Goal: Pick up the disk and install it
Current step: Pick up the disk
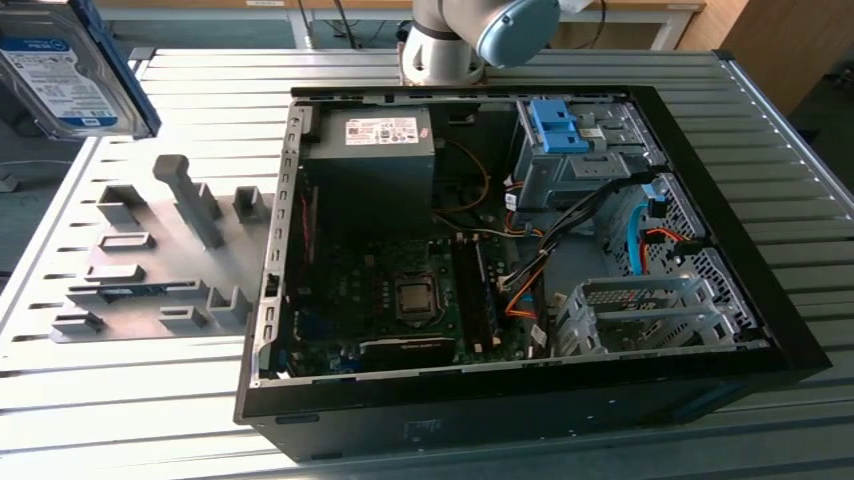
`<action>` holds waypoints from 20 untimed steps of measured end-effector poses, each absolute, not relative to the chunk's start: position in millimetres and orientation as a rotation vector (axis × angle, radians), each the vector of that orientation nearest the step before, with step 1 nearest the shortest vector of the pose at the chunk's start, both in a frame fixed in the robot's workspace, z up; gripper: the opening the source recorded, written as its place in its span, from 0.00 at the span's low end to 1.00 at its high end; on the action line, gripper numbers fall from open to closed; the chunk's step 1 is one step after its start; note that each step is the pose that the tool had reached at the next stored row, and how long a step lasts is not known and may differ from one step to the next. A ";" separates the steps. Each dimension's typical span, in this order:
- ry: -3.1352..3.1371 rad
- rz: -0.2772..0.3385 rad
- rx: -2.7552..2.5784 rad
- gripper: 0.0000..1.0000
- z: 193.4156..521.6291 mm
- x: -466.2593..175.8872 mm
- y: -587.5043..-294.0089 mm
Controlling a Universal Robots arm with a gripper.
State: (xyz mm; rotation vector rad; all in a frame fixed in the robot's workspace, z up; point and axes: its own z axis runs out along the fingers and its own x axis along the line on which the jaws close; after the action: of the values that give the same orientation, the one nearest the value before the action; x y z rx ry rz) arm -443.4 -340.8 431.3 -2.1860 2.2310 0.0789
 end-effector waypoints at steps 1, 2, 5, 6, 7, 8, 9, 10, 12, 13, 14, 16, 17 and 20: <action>2.231 0.079 -2.186 0.36 432.3 -443.4 -340.8; 2.231 0.079 -2.186 0.36 433.3 -443.4 -340.8; 2.231 0.079 -2.186 0.36 435.7 -443.4 -340.8; 2.231 0.079 -2.186 0.36 436.5 -443.3 -340.8; 2.231 0.079 -2.186 0.36 437.3 -443.4 -340.8; 2.231 0.079 -2.186 0.36 438.1 -443.4 -340.8; 2.231 0.079 -2.186 0.36 438.9 -443.4 -340.8; 2.231 0.079 -2.186 0.36 439.7 -443.4 -340.8; 2.231 0.079 -2.186 0.36 441.3 -443.3 -340.8; 2.231 0.079 -2.186 0.36 442.0 -443.3 -340.8; 2.231 0.079 -2.186 0.36 442.8 -443.3 -340.8; 2.231 0.079 -2.186 0.36 444.5 -443.3 -340.8; 2.231 0.079 -2.186 0.36 445.4 -443.4 -340.8; 2.231 0.079 -2.186 0.36 448.0 -443.4 -340.8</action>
State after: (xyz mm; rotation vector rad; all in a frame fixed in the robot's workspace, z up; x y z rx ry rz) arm -443.4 -340.8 448.0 -2.1861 2.2311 0.0789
